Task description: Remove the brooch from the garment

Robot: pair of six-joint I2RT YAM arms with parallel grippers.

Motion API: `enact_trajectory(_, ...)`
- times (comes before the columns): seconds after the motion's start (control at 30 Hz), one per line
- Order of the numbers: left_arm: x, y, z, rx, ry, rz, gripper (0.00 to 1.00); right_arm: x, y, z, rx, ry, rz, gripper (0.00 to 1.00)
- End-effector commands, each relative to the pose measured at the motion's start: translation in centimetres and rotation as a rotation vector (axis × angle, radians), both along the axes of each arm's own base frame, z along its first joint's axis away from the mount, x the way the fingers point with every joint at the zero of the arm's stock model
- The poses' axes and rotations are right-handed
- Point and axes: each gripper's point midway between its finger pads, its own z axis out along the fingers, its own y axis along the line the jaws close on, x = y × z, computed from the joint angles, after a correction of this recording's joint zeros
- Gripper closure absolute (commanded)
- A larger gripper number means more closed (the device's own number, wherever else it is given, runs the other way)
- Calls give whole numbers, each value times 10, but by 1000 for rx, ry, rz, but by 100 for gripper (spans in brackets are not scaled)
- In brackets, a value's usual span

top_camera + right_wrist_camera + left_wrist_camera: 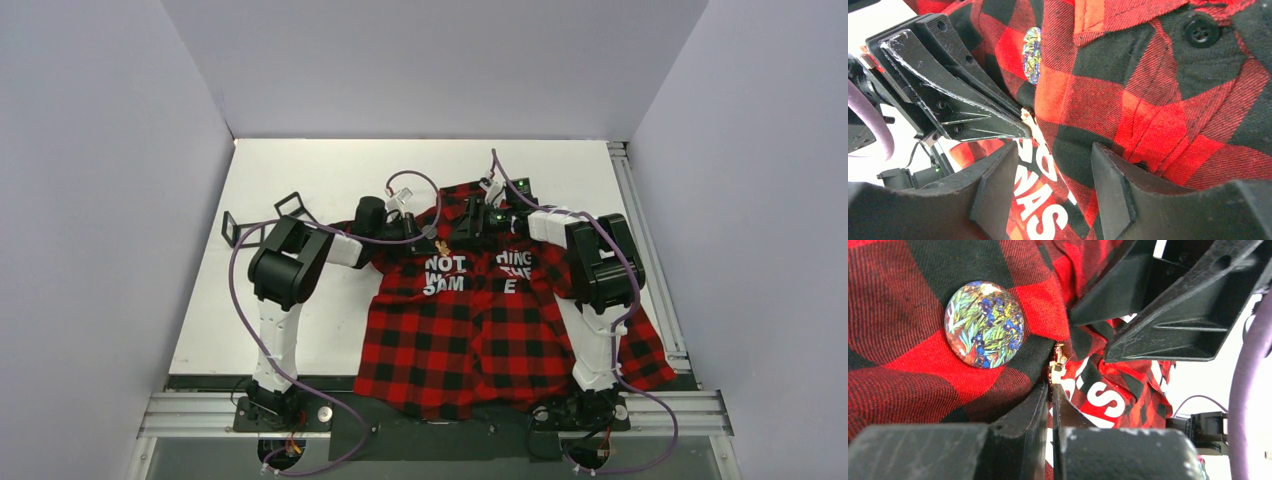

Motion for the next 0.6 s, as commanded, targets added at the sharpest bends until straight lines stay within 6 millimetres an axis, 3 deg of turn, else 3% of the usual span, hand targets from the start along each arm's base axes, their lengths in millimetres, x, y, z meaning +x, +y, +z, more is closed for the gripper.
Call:
enact_trajectory(0.0, 3, -7, 43, -121, -146, -69, 100, 10, 7, 26, 75, -86, 55, 47)
enact_trajectory(0.27, -6, -7, 59, -223, -164, -106, 100, 12, 8, 35, 171, -90, 36, 45)
enact_trajectory(0.57, -7, -9, 62, -265, -144, -104, 100, 3, 17, 36, 221, -67, 61, 49)
